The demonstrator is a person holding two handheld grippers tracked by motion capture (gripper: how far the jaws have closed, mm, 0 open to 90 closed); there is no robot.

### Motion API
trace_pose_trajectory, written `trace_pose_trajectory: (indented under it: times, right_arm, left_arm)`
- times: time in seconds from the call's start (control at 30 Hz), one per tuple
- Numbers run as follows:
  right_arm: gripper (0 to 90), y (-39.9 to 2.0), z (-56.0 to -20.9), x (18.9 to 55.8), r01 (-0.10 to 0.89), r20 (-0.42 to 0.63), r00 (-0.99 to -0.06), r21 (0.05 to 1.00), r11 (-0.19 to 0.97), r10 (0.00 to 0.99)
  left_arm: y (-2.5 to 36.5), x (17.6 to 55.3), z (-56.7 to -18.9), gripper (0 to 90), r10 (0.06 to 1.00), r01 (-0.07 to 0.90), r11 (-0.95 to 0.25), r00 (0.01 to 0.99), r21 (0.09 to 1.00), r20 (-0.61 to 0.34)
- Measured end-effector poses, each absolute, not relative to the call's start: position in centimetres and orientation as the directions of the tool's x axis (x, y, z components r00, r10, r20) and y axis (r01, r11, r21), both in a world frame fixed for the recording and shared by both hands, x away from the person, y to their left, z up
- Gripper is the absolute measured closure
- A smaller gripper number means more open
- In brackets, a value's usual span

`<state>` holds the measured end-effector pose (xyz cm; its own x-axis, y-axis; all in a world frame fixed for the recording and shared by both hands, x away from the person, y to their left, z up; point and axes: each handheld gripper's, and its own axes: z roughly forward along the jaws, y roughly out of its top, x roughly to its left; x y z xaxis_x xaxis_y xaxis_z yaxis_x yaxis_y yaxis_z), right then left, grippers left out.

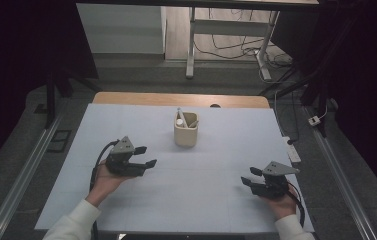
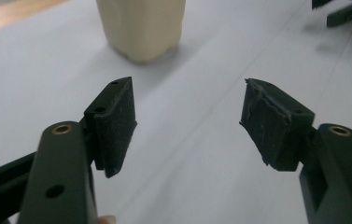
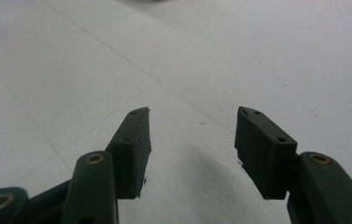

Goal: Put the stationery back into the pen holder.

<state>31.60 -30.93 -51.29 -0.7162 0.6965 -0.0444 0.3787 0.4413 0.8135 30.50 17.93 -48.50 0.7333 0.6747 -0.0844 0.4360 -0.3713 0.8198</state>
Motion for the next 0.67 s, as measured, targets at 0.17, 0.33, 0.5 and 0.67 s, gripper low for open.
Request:
trace_pose_trajectory:
  times: [0.17,0.33,0.5,0.67]
  right_arm:
    - [44.5,-31.0,-51.2,31.6,0.371,-0.039,-0.726,0.819,0.438,0.687]
    - [44.5,-31.1,-51.2,31.6,0.366,-0.041,-0.729,0.82,0.44,0.683]
    - [44.5,-31.0,-51.1,31.5,0.357,-0.046,-0.734,0.823,0.443,0.678]
    - [44.5,-31.0,-51.0,31.4,0.35,-0.053,-0.739,0.822,0.449,0.672]
  left_arm:
    - [19.7,28.2,-49.6,32.6,0.701,0.469,-0.373,0.708,0.801,-0.088]
    - [20.8,26.8,-50.3,31.8,0.714,0.484,-0.368,0.694,0.794,-0.092]
    - [21.1,26.6,-50.5,31.2,0.72,0.489,-0.366,0.688,0.792,-0.092]
    - [21.2,26.6,-50.6,30.9,0.719,0.486,-0.367,0.689,0.793,-0.089]
